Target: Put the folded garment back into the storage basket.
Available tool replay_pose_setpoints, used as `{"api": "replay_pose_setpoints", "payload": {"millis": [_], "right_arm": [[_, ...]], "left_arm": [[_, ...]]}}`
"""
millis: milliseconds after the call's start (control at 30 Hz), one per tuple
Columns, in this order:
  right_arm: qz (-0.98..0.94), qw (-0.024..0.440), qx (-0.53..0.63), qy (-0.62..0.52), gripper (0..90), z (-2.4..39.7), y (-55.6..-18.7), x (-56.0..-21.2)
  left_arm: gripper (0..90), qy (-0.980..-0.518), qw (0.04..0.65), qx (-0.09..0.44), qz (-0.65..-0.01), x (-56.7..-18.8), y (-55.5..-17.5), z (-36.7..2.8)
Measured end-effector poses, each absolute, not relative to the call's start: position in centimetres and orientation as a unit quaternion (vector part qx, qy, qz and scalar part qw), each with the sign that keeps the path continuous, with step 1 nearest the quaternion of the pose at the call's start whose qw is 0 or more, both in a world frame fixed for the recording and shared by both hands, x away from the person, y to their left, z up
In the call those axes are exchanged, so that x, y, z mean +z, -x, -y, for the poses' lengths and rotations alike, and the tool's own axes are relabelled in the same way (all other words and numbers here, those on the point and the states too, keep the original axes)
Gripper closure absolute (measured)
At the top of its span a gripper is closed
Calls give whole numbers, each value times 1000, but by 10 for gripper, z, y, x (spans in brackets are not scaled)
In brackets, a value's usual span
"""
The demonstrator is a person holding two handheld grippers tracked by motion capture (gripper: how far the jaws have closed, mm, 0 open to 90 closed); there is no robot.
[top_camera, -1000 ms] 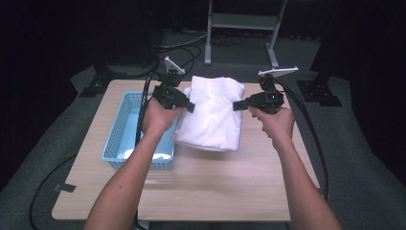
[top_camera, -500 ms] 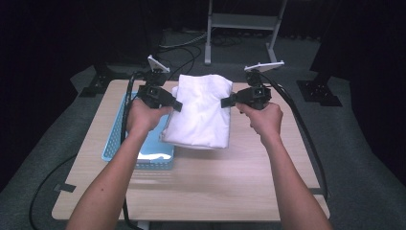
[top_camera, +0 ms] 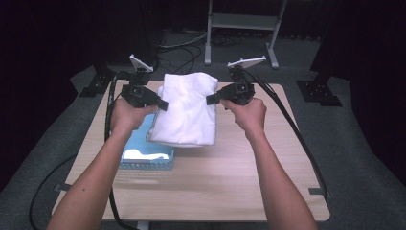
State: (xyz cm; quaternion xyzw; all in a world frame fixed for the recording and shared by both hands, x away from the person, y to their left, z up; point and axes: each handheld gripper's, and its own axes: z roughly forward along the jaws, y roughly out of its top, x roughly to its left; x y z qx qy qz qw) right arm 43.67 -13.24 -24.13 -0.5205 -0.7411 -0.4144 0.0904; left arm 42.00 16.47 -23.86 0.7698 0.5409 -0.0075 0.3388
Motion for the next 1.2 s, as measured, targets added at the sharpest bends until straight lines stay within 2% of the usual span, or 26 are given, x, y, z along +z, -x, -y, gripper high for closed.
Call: {"api": "replay_pose_setpoints", "payload": {"millis": [1200], "right_arm": [[760, 118, -414, 487, 835, 43, -462, -246]], "left_arm": [[810, -749, 327, 10, -577, -241, -419, -249]]}}
